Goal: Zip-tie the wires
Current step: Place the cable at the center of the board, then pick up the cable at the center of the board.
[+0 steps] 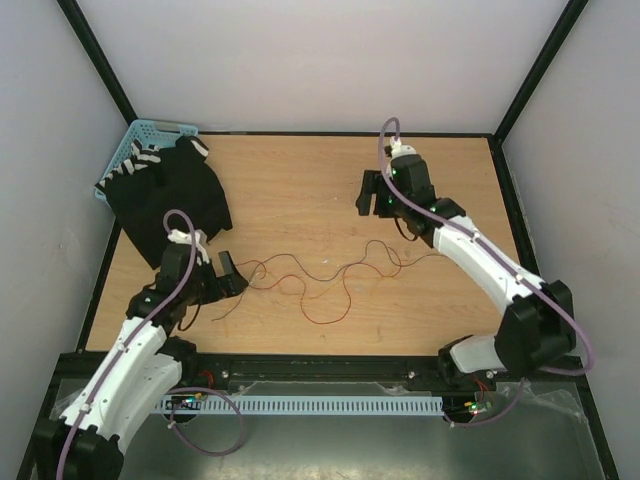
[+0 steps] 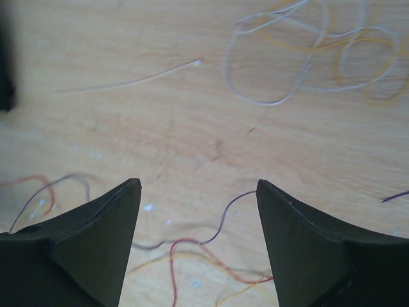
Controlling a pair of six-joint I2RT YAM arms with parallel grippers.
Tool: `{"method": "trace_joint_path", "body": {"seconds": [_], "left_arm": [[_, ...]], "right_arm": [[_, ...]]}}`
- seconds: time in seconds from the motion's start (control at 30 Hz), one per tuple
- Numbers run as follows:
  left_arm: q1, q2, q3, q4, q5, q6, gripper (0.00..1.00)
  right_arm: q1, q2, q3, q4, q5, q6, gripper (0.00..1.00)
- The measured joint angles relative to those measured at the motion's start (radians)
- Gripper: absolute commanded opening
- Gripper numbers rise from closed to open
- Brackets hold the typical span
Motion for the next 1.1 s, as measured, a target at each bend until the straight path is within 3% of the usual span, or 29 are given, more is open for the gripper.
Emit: {"method": "trace_joint_path", "body": {"seconds": [0.2, 0.47, 0.7, 0.87, 1.1], "left_arm": [[0.000, -0.064, 0.123, -0.055, -0.070, 0.024, 0.99], [0.000, -0.109, 0.320, -0.046, -0.023, 0.068, 0.99], [0.000, -0.118, 0.326, -0.050, 0.045, 0.069, 0.99], [0.000, -0.122, 0.326, -0.050, 0.067, 0.072, 0.99], [0.000, -0.113, 0.326, -0.050, 0.083, 0.082, 0.99]], "right_arm": [[-0.109, 0.175, 0.079, 0.017, 0.040, -0.010, 0.79], [-0.214, 0.428, 0.201, 0.034, 0.036, 0.023, 0.76], [-0.234, 0.590, 0.295, 0.048, 0.032, 0.078, 0.68], [-0.232, 0.650, 0.340, 0.056, 0.048, 0.104, 0.48], [-0.232, 0.654, 0.355, 0.058, 0.098, 0.106, 0.46]]}}
